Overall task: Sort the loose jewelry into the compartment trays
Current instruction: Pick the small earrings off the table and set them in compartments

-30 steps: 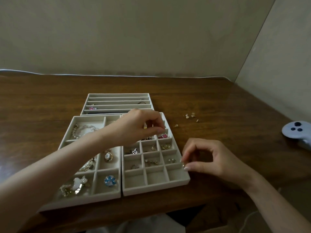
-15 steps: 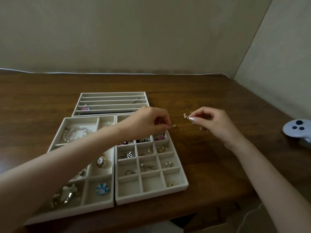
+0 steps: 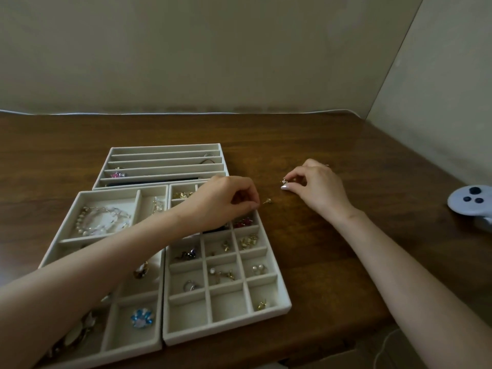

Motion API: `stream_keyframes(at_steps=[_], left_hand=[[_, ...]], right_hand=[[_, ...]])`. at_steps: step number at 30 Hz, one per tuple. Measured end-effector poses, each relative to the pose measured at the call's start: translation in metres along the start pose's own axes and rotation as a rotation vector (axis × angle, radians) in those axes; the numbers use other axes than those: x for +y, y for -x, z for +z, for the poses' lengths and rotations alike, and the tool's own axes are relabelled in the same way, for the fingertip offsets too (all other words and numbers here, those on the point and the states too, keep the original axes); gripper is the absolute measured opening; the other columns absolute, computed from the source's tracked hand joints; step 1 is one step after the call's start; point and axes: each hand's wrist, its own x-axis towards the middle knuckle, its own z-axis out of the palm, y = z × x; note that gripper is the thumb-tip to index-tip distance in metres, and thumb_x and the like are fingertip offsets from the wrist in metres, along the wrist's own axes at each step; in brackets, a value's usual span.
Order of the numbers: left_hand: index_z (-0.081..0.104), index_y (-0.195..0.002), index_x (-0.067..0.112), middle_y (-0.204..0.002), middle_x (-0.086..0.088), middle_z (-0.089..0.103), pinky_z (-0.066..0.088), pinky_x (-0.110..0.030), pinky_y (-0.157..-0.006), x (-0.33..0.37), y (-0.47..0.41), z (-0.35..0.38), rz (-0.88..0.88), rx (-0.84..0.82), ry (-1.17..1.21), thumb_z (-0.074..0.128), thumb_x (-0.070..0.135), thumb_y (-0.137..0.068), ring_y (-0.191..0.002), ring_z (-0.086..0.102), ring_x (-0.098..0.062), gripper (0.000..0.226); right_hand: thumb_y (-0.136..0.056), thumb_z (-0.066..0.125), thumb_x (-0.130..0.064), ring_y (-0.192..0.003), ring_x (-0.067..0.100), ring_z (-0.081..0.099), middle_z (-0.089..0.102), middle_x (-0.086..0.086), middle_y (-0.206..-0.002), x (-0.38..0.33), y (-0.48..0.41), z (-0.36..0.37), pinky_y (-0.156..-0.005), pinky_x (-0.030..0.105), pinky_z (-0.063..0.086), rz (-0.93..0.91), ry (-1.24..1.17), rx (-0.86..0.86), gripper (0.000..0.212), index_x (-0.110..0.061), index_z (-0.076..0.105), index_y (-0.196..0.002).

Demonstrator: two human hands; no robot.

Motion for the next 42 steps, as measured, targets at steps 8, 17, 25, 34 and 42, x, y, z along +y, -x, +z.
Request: stream_keyframes(at_steps=[8,17,25,34,42], left_hand=[[0.061,-0.094,0.026,-0.084,0.014,0.061,0.047,-0.014,-0.068,-0.006,0.005,0.0,-0.001,-0.015,0.03,0.061,0.021,-0.087,-0.076,0.058,0.0,0.009],[0.063,-0.101,0.02,-0.087,0.013,0.059,0.042,-0.011,-0.065,-0.008,0.008,0.001,0.043,-0.008,0.004,0.061,0.02,-0.088,-0.076,0.055,0.001,0.014],[0.063,-0.101,0.02,-0.089,0.008,0.061,0.043,-0.012,-0.066,-0.008,0.008,0.0,0.05,-0.01,0.011,0.061,0.02,-0.088,-0.077,0.056,-0.001,0.013],[0.064,-0.101,0.018,-0.089,0.011,0.06,0.044,-0.013,-0.066,-0.011,0.008,0.0,0.064,-0.009,0.022,0.062,0.02,-0.087,-0.077,0.057,0.001,0.014],[0.065,-0.101,0.017,-0.091,0.01,0.062,0.044,-0.012,-0.066,-0.011,0.007,0.0,0.081,-0.005,0.028,0.062,0.019,-0.087,-0.079,0.058,0.0,0.014]], right_hand=[[-0.085,0.068,-0.026,-0.083,0.004,0.05,0.059,-0.006,-0.095,-0.006,0.002,0.003,-0.073,0.02,0.038,-0.014,-0.029,0.025,0.01,-0.019,0.069,-0.092],[-0.078,0.068,-0.014,-0.085,0.003,0.066,0.073,-0.005,-0.083,-0.039,0.039,-0.045,-0.072,0.014,0.05,0.013,-0.761,-0.152,0.008,-0.019,0.072,-0.082],[-0.081,0.07,-0.015,-0.09,-0.002,0.061,0.069,-0.014,-0.089,-0.015,0.037,-0.038,-0.078,0.013,0.042,0.092,-0.425,-0.139,0.011,-0.026,0.072,-0.084],[-0.084,0.067,-0.02,-0.093,0.0,0.055,0.064,-0.008,-0.102,0.008,0.006,-0.037,-0.08,0.021,0.043,0.086,-0.209,-0.113,0.013,-0.026,0.069,-0.095],[-0.085,0.068,-0.024,-0.105,0.016,0.053,0.059,0.003,-0.109,0.01,-0.022,-0.013,-0.089,0.031,0.045,0.104,0.0,-0.133,0.022,-0.018,0.068,-0.106]])
